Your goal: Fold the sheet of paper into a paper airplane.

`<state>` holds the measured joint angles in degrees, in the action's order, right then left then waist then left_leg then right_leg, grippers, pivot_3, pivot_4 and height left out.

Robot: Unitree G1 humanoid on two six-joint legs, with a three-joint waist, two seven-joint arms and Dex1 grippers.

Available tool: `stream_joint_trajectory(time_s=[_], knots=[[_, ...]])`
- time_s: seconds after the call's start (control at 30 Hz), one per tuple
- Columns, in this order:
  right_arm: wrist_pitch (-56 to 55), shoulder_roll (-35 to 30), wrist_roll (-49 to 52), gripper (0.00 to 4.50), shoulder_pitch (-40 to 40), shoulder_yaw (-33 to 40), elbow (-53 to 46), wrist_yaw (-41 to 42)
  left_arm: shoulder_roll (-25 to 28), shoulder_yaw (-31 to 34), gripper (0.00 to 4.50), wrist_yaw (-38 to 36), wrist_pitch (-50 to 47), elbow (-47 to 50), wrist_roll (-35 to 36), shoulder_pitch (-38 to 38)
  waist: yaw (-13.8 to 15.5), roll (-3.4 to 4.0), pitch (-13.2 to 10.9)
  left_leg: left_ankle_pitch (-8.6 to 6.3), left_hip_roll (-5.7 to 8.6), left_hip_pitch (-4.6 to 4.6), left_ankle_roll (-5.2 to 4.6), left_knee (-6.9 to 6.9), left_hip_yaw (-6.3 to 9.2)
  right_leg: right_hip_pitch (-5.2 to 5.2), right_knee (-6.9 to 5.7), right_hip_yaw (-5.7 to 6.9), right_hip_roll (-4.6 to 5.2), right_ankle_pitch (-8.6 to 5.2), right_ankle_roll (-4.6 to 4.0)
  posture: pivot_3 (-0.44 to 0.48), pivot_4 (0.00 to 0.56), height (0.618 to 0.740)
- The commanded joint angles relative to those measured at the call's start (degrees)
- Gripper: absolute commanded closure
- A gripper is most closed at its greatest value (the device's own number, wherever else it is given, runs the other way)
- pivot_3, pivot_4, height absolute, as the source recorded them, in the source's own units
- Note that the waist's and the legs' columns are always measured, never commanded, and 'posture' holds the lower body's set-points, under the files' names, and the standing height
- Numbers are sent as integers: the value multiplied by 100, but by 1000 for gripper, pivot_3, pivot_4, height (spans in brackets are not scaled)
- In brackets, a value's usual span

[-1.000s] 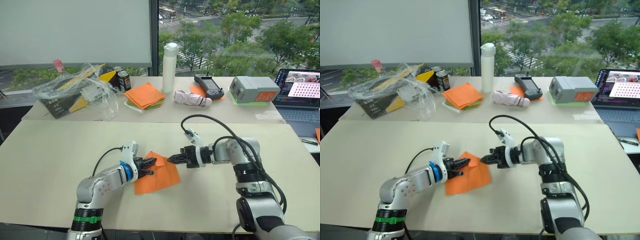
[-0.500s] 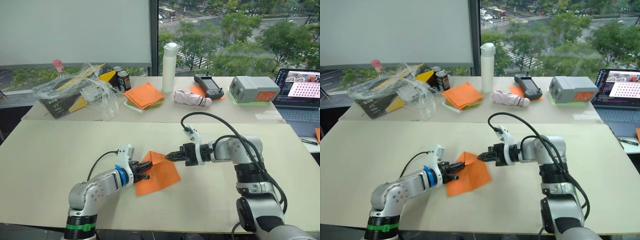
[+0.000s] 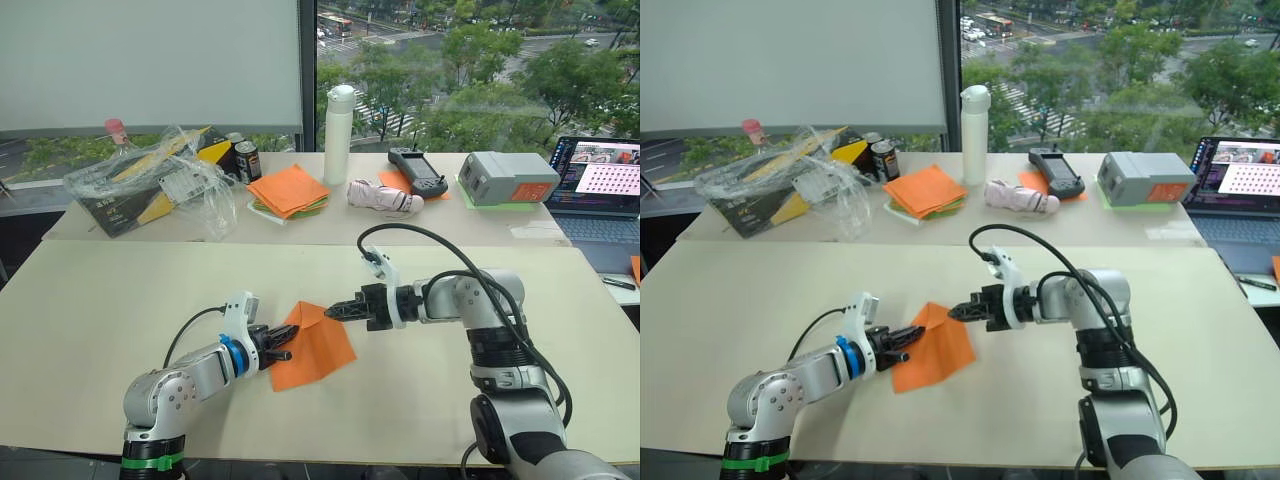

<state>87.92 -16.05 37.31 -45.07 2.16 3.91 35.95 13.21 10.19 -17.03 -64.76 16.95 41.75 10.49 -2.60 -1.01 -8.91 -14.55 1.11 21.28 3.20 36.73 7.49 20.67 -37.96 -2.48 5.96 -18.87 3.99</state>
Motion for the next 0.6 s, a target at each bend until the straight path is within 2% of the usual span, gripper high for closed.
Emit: stream_joint_trajectory(time_s=[0.03, 0.6], knots=[[-148, 39, 178, 4470, -206, -70, -366, 66, 96, -68, 4500, 188, -164, -194, -176, -218, 2, 0, 0, 0, 0, 0, 0, 0, 0, 1, 0, 0, 0, 0, 0, 0, 150, 740], [-209, 301, 252, 4470, -308, -463, -645, 154, 85, 27, 4500, 248, -156, -118, -174, -406, -3, 1, 0, 0, 0, 2, 0, -2, 0, 7, -1, -1, 0, 0, 0, 0, 150, 740]])
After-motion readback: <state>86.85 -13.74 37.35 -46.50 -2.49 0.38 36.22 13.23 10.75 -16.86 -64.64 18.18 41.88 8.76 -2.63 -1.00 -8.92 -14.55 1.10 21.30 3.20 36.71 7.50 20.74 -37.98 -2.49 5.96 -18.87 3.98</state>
